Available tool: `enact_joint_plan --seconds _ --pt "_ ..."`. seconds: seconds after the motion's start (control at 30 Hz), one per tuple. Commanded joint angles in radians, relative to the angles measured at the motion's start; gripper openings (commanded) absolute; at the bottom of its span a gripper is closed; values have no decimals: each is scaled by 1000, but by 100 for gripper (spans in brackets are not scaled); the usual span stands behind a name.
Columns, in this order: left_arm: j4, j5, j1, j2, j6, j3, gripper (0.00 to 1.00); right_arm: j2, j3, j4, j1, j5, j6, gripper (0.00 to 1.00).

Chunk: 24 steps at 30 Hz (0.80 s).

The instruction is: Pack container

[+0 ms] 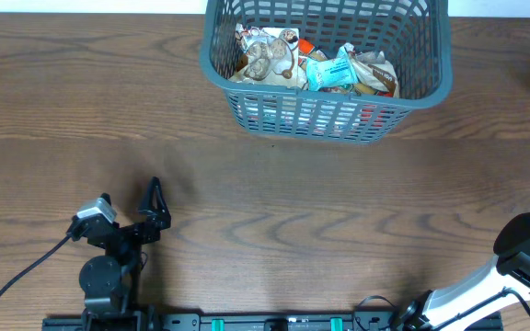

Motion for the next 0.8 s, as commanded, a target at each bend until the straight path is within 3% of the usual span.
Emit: enact_joint_plan --seconds 0.0,0.77 --pt "4 -10 4 -10 -7 -42 99 8 -4 2 -11 3 -14 99" --pt "15 -11 4 -8 5 -45 99 8 -4 2 -11 3 -14 99"
